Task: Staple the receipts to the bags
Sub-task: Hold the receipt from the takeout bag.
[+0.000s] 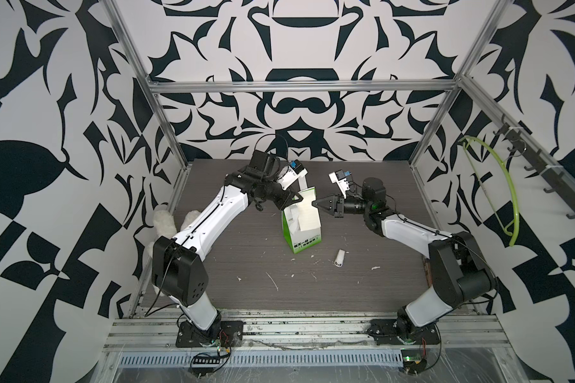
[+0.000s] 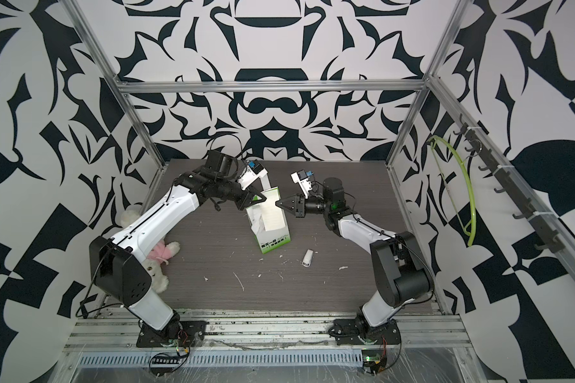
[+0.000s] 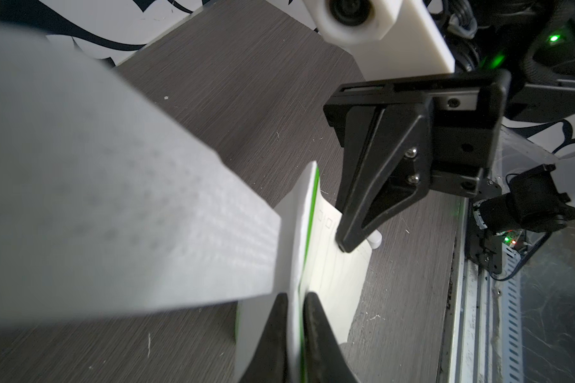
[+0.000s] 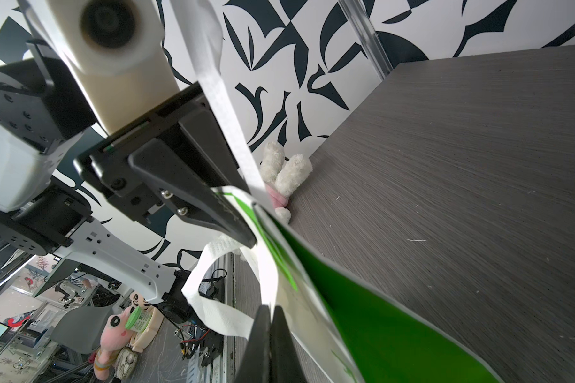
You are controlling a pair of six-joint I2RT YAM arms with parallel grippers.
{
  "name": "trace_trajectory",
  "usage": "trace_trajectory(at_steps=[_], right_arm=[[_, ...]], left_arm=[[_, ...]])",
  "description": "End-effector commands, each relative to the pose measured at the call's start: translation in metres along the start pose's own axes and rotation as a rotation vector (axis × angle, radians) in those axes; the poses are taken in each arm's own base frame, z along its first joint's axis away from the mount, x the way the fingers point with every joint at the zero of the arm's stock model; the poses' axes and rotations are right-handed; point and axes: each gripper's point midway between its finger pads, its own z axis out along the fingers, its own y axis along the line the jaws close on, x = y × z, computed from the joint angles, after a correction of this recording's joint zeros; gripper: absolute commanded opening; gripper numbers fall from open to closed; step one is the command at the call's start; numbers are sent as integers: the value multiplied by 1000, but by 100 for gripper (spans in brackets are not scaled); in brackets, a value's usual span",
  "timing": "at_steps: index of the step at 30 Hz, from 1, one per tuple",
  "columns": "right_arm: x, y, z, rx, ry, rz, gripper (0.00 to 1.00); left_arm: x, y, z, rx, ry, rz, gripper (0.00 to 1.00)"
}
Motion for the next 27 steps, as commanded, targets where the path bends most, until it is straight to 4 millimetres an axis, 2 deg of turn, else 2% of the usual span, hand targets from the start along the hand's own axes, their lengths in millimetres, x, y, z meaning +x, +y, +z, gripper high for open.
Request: trace_trajectory(at_steps=[1, 2, 4, 5, 6, 9, 12, 14, 16, 18, 20, 23, 27], right_arm=[[-18, 18, -1, -16, -15, -80, 28], [-15, 15, -3, 4, -10, -67, 38], [-10, 8, -11, 74, -10, -60, 49], [-9, 4, -19, 129, -22, -51, 59], [-10, -2, -28, 189, -39, -32, 62], [-7, -22, -68, 474, -63, 54, 60], [15, -26, -108, 749, -19, 192, 56], [41, -23, -129, 875, 42, 339, 46], [67, -18, -136, 906, 98, 484, 38], [93, -11, -130, 884, 154, 609, 34], [115, -1, -120, 880, 223, 664, 34], [146, 1, -117, 935, 315, 743, 38], [168, -13, -123, 1033, 314, 805, 48]], left_arm=[[0, 3, 1, -1, 10, -2, 7], [0, 4, 1, -7, 13, -3, 5], [0, 5, 0, -14, 15, 2, 3], [1, 6, -1, -21, 15, 4, 2], [1, 7, -2, -27, 17, 6, 1], [3, 11, -6, -57, 23, 11, 0], [1, 12, -11, -79, 13, 23, 0], [-1, 12, -13, -89, 3, 32, 0], [-4, 12, -14, -91, -10, 39, 0], [-6, 12, -14, -93, -22, 33, 0], [-7, 13, -14, -95, -26, 31, 0], [-5, 17, -12, -110, -19, 23, 0], [-3, 16, -12, -105, -14, 30, 0]])
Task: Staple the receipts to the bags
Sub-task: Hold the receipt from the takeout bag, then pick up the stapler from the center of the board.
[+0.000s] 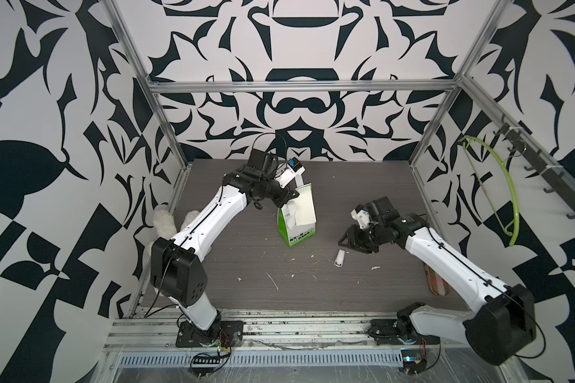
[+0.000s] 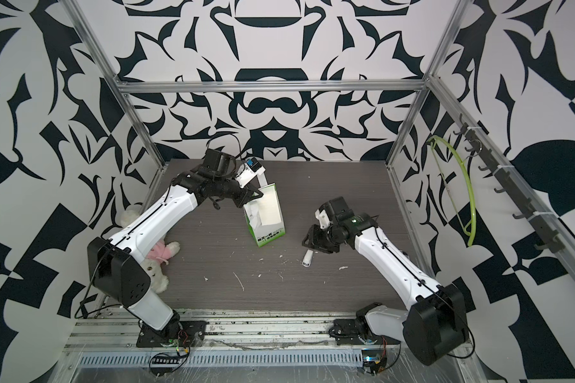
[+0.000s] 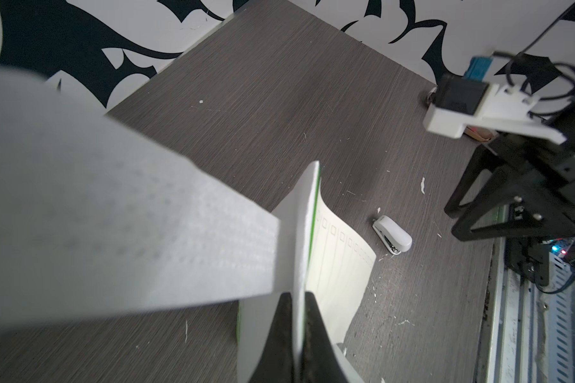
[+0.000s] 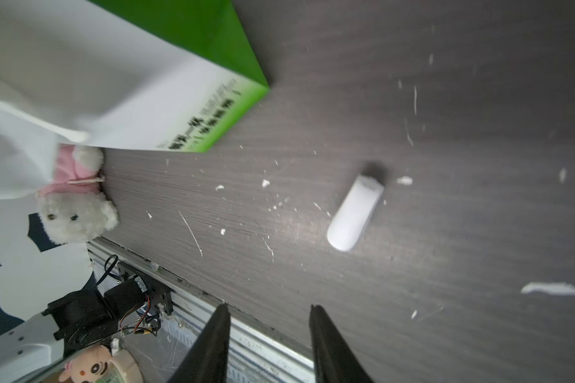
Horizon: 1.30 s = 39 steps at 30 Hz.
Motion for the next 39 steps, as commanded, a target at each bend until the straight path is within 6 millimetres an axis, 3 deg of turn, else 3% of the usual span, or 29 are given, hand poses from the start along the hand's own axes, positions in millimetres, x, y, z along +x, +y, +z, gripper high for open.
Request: trace_trajectory(at_steps=[1, 6, 14, 21, 24, 30, 34, 36, 39], right_arm=[[8, -29, 6, 131, 4, 135, 50], [10, -44, 29, 191, 7, 219, 47], [-12, -28, 59, 173, -12, 260, 46], [-18, -41, 74, 260, -15, 281, 47], [-19, -46, 78, 282, -13, 279, 43], [-22, -44, 80, 294, -5, 248, 24], [-32, -29, 60, 273, -52, 207, 11], [-46, -7, 32, 244, -135, 151, 11], [-74, 41, -29, 166, -328, 30, 11]], left_arm=[[0, -3, -6, -2, -14, 4, 0], [4, -7, -6, 16, -16, 15, 0], [10, -10, -1, 33, -18, 21, 0], [10, -13, -3, 40, -24, 34, 0], [10, -14, -3, 44, -25, 36, 0], [10, -15, -5, 49, -20, 40, 0], [10, -16, -6, 49, -20, 34, 0], [9, -16, -7, 47, -24, 27, 0], [7, -18, -7, 56, -28, 18, 0]])
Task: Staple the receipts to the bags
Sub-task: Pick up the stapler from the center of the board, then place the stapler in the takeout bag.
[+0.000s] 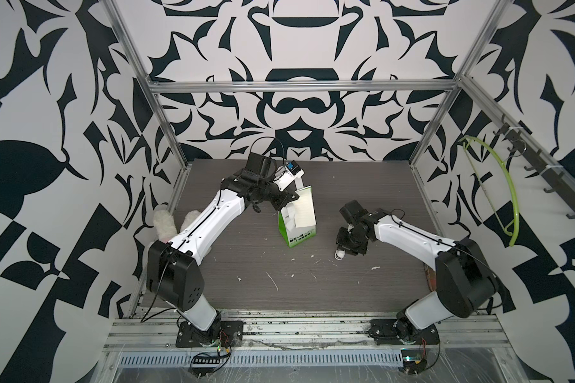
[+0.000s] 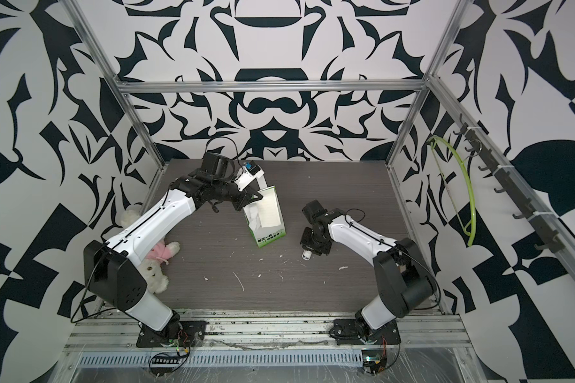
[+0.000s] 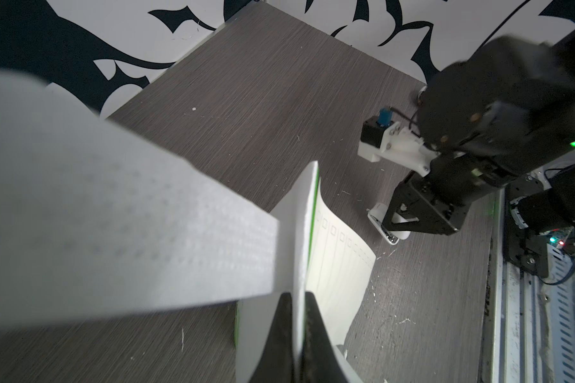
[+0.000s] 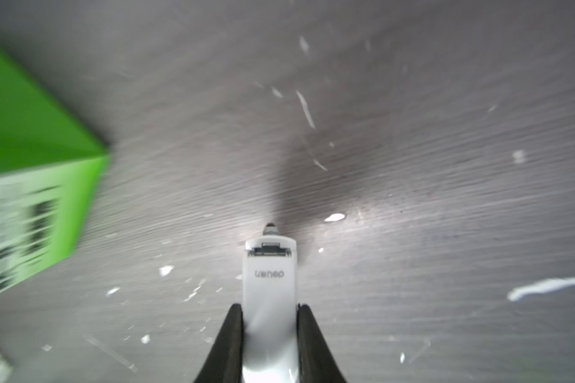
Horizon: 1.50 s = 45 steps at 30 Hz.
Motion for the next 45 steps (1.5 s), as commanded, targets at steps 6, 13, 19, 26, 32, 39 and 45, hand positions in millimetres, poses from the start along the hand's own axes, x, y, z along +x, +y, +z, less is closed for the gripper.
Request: trace_trajectory(at_steps=[6, 13, 19, 26, 32, 39, 45], right_arm=[[-69, 102, -187, -331, -536, -259, 7], [-96, 166, -244, -513, -732, -396, 6], [-111, 191, -242, -575, -823, -465, 7], [-106, 198, -240, -678, -859, -466, 6], [-102, 200, -241, -693, -858, -502, 6], [-101, 201, -236, -698, -878, -528, 5], [-100, 204, -227, -693, -875, -544, 5]], left_arm=[[0, -5, -3, 6, 12, -38, 0], [-6, -2, 2, -22, 12, -87, 0], [-13, -4, 4, -24, 2, -95, 0], [-23, -1, 6, -36, -9, -129, 0], [-26, 0, 10, -36, -8, -148, 0], [-27, -3, 13, -32, -8, -150, 0], [-31, 0, 12, -48, -8, -183, 0]])
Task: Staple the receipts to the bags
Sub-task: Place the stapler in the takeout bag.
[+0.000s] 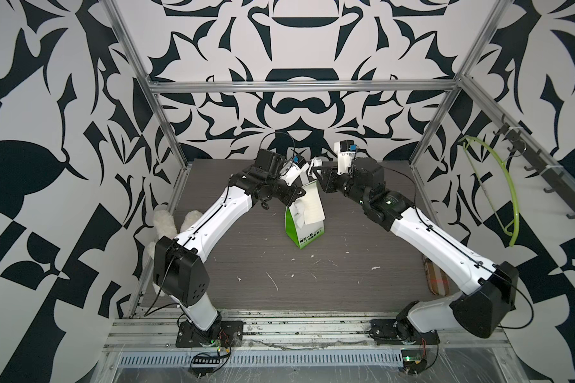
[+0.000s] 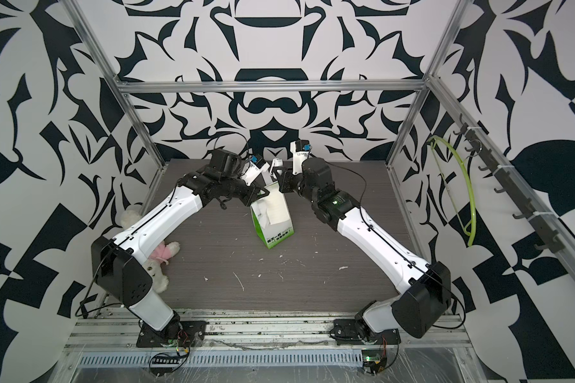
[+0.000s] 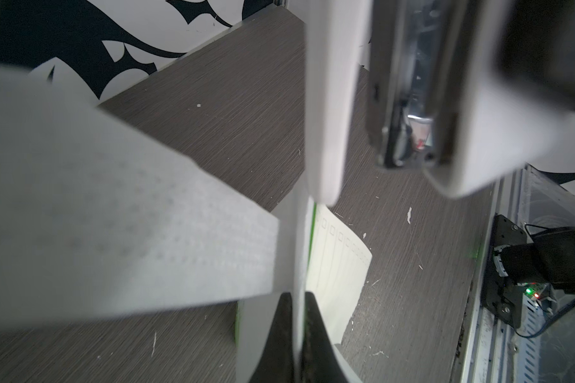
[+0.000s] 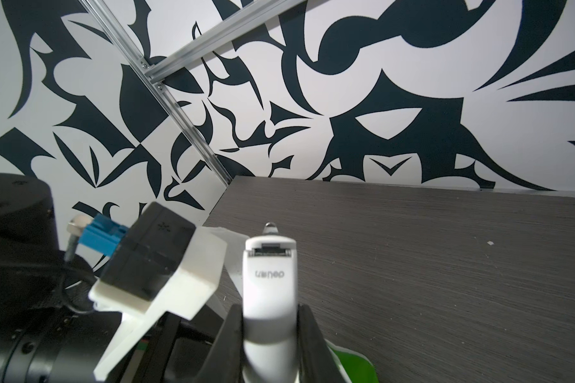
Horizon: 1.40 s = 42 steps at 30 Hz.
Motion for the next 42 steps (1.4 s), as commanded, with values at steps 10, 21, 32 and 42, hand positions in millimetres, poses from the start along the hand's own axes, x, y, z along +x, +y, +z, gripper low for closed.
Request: trace_trajectory(at_steps=[10, 21, 32, 42], right_arm=[[-12, 15, 1, -49, -66, -65, 4], [-5, 11, 10, -45, -76, -86, 3], [4, 8, 11, -42, -66, -107, 2], [16, 8, 9, -37, -54, -155, 1]], left_arm=[[-9, 1, -1, -14, -6, -19, 0], [-15, -1, -2, -5, -22, -15, 0], [-19, -4, -4, 6, -34, -20, 0], [-18, -2, -3, 1, -25, -41, 0]])
